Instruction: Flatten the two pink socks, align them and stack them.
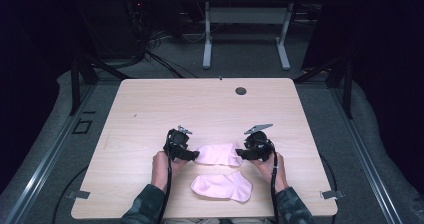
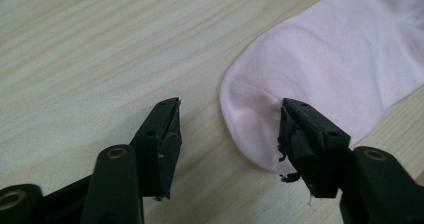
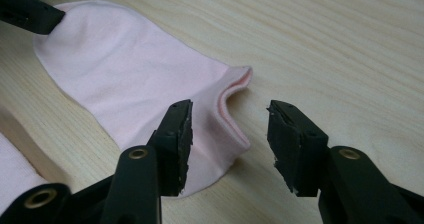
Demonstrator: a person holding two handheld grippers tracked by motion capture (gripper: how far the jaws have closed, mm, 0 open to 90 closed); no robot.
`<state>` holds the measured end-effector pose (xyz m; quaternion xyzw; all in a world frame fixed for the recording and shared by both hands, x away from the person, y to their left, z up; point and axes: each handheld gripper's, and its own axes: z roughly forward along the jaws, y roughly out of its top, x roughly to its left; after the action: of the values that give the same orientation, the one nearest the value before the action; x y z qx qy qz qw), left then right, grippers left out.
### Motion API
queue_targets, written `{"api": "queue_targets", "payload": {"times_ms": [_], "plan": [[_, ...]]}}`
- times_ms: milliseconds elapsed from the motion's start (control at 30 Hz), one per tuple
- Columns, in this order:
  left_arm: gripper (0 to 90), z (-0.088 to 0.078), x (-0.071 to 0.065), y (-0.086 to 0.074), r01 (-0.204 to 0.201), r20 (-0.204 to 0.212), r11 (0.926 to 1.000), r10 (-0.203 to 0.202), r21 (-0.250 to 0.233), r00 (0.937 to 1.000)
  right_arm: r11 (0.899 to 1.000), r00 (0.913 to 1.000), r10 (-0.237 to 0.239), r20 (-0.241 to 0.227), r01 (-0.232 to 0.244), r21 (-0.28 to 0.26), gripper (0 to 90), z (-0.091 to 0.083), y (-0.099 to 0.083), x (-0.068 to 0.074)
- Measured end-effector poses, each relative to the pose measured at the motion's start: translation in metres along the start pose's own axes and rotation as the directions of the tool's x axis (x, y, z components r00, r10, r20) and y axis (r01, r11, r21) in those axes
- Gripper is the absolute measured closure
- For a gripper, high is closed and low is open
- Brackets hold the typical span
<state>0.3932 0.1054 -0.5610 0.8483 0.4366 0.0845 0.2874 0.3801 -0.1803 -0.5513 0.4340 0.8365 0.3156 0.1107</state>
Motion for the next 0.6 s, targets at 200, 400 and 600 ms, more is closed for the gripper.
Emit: {"api": "queue_targets", "payload": {"times_ms": [200,400,600], "plan": [[50.2,0.0021,-0.0007,0.0007,-0.012,-0.005,0.9998,0.012,0.016,0.9999,1.000,0.9999,-0.016,-0.005,0.016,0.007,58.5,0.0031,0.0009,0.0011],[57.4,0.0022,-0.0015,0.0009,-0.022,-0.023,0.9996,0.023,0.017,0.9995,1.000,0.9997,-0.022,-0.003,0.022,0.011,64.5,0.0034,0.0013,0.0017],[74.0,0.0021,-0.0028,0.0014,-0.040,-0.048,0.9989,0.041,0.024,0.9980,0.999,0.9996,-0.028,0.001,0.028,0.027,79.0,0.0061,-0.0009,0.0019]]}}
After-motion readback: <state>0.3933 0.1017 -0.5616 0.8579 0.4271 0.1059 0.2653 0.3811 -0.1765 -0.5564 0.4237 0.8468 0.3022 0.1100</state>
